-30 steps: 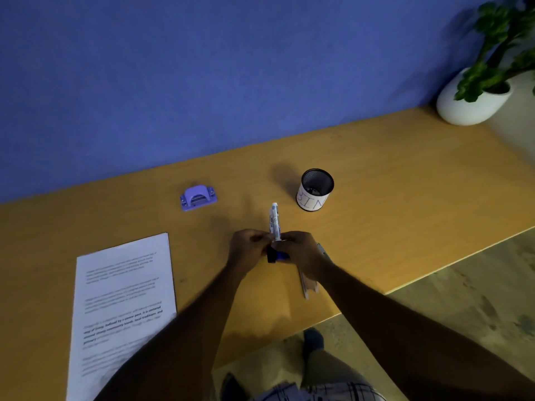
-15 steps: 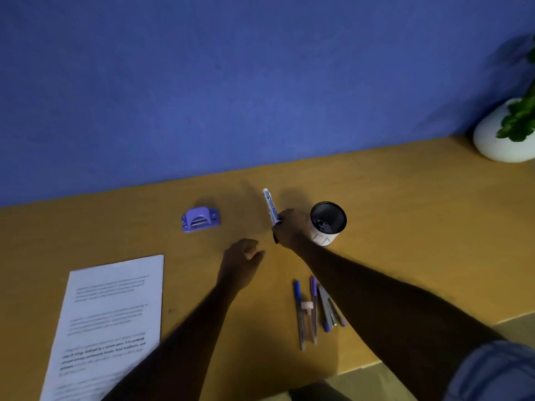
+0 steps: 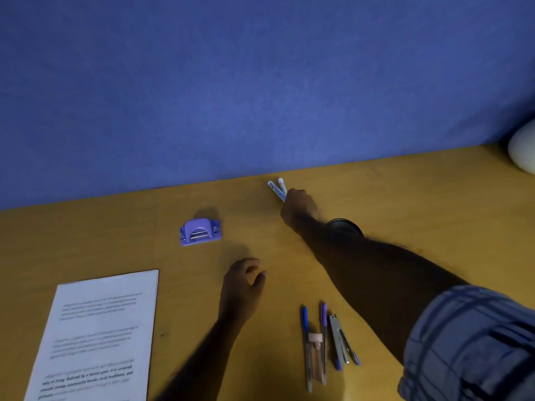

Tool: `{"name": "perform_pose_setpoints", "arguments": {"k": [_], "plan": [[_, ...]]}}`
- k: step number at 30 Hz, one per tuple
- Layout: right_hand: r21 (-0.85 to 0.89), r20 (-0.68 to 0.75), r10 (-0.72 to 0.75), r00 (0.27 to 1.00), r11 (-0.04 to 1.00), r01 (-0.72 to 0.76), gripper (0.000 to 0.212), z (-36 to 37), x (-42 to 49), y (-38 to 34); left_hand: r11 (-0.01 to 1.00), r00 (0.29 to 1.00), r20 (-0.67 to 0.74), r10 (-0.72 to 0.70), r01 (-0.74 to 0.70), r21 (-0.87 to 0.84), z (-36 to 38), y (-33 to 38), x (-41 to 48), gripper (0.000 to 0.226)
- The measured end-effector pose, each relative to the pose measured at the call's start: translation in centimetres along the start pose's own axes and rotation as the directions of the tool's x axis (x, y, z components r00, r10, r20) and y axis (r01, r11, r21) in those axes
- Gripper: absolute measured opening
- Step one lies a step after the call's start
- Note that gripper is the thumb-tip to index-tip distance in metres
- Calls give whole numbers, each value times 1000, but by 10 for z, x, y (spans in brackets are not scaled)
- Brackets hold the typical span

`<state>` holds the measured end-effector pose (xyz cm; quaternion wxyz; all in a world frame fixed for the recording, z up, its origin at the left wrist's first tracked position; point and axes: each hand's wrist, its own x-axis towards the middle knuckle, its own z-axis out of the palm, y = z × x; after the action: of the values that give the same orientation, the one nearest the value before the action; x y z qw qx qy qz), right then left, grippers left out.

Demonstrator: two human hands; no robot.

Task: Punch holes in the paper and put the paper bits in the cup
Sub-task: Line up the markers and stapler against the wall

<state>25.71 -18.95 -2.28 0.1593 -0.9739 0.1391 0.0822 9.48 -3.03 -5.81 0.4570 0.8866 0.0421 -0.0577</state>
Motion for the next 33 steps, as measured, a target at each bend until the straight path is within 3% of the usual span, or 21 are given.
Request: {"name": "perform_pose_setpoints", "arguments": {"k": [5,8,11,17,23,28,33], "plan": [[-58,-13,-21,1000,998,20,34,6,5,3,1000,1000,12,5,-5,3,2,-1,-4,34],[-38,-22,-49,999,998,48,45,13,6,5,1000,1000,-7,-7,7,-15,2,0,-4,35],[-9,-1,-22,1000,1000,22,58,17,9,5,999,1000,-18,-25,24,-22,2,1,-5,36],[54,9,37,999,998,-37,53,16,25,3,1000,1000,-21,-22,21,-21,0,-5,-8,36],[-29,32,49,998,998,-49,62,11,25,6,1000,1000,-9,-26,26,-5,-4,-6,-12,35],[-120,-157,-82,984,991,64,65,-3,5,10,1000,1000,13,-11,11,14,-8,-3,-16,33],[5,-299,-243,923,967,257,57,-34,-32,11,998,995,92,-29,23,59,-11,1,-22,36]]}}
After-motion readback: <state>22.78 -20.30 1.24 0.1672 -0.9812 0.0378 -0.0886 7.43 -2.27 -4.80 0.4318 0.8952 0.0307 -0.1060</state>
